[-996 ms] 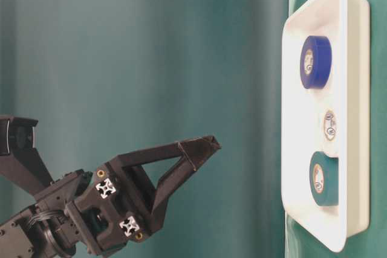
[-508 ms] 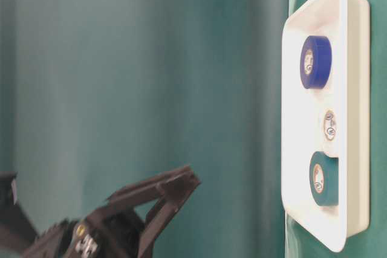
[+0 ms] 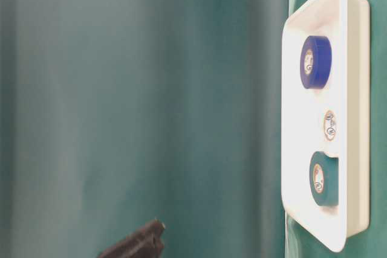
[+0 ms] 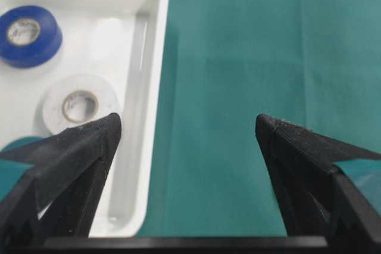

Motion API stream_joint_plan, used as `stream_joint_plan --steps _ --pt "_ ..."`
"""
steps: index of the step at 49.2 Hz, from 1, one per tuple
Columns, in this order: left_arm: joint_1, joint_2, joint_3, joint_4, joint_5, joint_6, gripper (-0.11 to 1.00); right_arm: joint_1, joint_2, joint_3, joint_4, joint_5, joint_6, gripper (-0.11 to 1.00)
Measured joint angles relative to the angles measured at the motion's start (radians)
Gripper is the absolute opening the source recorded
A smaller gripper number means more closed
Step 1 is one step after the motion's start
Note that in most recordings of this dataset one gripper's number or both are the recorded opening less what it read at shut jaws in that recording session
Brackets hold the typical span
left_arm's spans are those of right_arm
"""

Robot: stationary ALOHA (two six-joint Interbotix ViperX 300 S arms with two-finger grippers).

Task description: Pick up the tape from a random location and place it into the white case.

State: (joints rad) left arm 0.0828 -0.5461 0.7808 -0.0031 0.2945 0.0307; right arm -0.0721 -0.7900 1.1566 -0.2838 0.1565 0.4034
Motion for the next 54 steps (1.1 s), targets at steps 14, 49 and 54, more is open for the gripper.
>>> stream_joint_plan --steps 14,49,54 --pt "0.000 -0.078 0.104 0.000 -0.084 0.000 0.98 0.000 0.000 0.000 0.000 -0.002 0.000 0.83" --pt "0.000 -0.123 0.282 0.000 -0.308 0.000 0.98 0.000 0.000 0.000 -0.023 -0.023 -0.002 0.82" --pt "-0.002 -0.123 0.282 0.000 -0.328 0.000 0.98 0.000 0.000 0.000 -0.025 -0.044 -0.002 0.82"
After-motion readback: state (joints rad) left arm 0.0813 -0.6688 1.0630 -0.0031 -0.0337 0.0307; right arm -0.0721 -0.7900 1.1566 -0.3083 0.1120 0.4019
